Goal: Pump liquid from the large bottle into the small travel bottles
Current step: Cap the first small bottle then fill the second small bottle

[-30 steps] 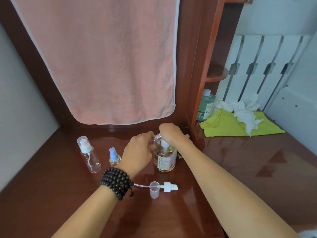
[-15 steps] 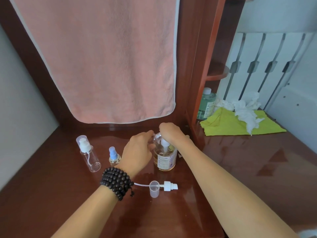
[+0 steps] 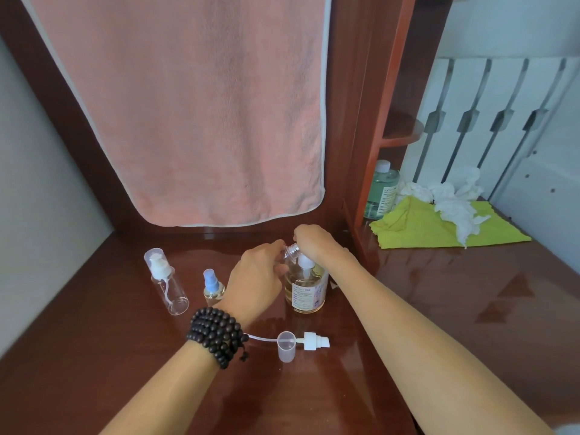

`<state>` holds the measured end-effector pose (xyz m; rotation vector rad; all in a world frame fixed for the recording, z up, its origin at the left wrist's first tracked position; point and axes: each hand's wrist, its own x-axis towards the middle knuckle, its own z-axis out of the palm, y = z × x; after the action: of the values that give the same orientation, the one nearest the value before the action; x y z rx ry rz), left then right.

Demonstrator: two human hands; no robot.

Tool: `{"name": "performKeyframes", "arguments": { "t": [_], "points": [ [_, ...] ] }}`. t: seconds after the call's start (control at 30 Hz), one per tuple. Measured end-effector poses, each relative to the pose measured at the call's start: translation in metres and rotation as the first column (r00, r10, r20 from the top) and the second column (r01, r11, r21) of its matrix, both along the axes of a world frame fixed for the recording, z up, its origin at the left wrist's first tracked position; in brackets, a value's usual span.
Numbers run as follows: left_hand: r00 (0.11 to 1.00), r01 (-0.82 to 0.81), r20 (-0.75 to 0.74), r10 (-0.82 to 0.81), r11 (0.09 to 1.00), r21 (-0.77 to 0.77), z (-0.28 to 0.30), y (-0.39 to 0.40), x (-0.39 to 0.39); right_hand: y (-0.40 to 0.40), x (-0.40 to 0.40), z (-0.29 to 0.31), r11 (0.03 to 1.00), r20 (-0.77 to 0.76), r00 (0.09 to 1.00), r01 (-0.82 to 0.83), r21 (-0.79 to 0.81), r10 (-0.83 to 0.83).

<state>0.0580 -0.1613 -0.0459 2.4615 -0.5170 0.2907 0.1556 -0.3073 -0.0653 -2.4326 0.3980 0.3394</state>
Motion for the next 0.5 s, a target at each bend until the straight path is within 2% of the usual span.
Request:
{"name": "performKeyframes", "arguments": {
  "t": [0.17, 0.27, 0.5],
  "points": [
    [1.0, 0.016, -0.009, -0.016, 1.0, -0.006, 0.007, 0.004, 0.002, 0.004, -0.035, 0.041, 0.995, -0.002, 0.996, 0.09, 0.045, -0.09],
    [0.999, 0.013, 0.039, -0.013, 1.0, 0.016, 0.014, 0.005, 0.004, 0.004, -0.033, 0.049, 0.993, 0.047, 0.995, 0.085, 0.077, -0.088],
    [1.0, 0.011, 0.006, -0.011, 0.999, 0.039, 0.005, -0.001, 0.002, 0.002, -0.001, 0.003, 1.0, -0.007, 1.0, 0.011, 0.026, -0.011]
  ]
}}
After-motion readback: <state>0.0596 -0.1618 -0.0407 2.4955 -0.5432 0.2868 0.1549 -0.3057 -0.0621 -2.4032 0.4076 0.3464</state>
